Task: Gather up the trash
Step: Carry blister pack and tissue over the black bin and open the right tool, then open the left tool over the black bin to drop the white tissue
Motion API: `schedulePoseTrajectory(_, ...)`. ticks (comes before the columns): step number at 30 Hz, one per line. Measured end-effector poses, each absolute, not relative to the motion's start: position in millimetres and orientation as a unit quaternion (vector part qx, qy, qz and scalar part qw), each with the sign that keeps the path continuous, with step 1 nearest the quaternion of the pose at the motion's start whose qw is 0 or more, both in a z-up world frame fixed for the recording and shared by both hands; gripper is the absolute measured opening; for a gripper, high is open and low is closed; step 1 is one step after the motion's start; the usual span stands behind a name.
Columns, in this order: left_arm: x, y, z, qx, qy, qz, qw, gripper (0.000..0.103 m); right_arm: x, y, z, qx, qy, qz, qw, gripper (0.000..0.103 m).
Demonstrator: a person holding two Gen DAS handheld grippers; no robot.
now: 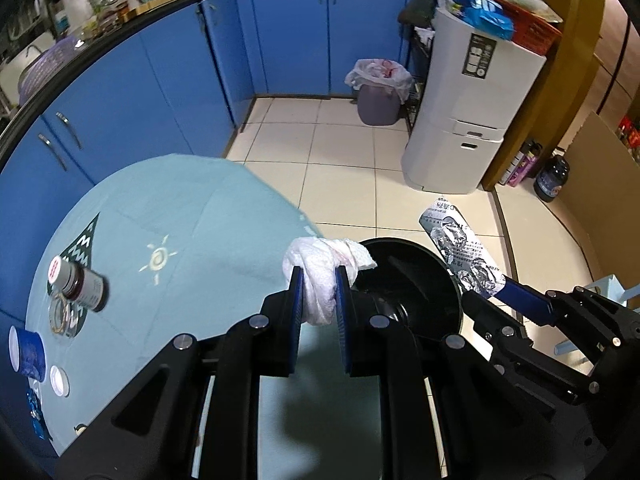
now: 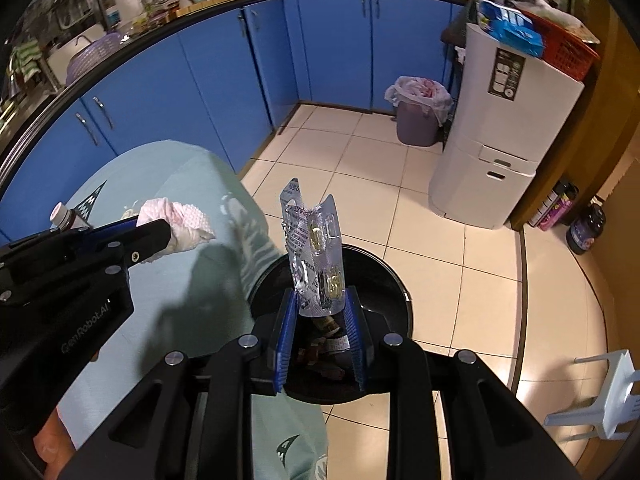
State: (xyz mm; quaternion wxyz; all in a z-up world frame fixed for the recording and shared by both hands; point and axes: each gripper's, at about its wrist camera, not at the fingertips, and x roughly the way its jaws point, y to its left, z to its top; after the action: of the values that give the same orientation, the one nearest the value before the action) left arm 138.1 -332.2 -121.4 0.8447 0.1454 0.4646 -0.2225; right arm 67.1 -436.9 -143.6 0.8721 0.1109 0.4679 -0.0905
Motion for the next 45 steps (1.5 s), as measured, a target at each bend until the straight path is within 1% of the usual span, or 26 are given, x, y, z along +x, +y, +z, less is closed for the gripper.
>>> schedulePoseTrajectory(19,135.4,-382.6,-119.7,0.167,0.451,-0.244,0.842,0.016,62.8,-476.4,-158.7,0.145,0.471,-0.105,0.864,0.025)
schedulePoseTrajectory(20,135.7,-384.8,-119.1,0.167,0.451,-0.244,0.842,0.016,62.6,-478.8,-159.6,0.151,0.47,-0.104,0.863,0.031)
schedulePoseTrajectory(25,137.1,-389.2,-118.8,0.171,0.45,-0.243,0.842,0.016,63.7,-483.6,-163.1,0.163,0.476,-0.096,0.859,0.033)
schedulePoseTrajectory(26,137.0,-389.8,-118.9,0.172,0.45,-0.243,0.842,0.016,63.4,-483.6,-163.6,0.161,0.477,-0.096,0.859,0.035)
schedulePoseTrajectory(27,137.3,-390.6,-119.0,0.172,0.451,-0.243,0.842,0.016,63.2,-483.7,-164.0,0.161,0.478,-0.095,0.858,0.039)
schedulePoseTrajectory(28,136.7,-390.8,-118.8,0.172,0.451,-0.243,0.841,0.016,62.6,-484.5,-164.3,0.164,0.478,-0.096,0.858,0.062)
schedulePoseTrajectory(29,136.3,-391.7,-118.8,0.173,0.451,-0.243,0.842,0.016,61.9,-486.2,-163.9,0.166,0.473,-0.098,0.86,0.073)
schedulePoseTrajectory(32,134.6,-393.0,-118.5,0.175,0.449,-0.245,0.841,0.016,57.1,-487.7,-159.6,0.157,0.462,-0.111,0.866,0.073)
schedulePoseTrajectory(45,127.4,-401.9,-117.8,0.178,0.45,-0.256,0.837,0.016,45.5,-502.7,-155.9,0.166,0.458,-0.141,0.862,0.073)
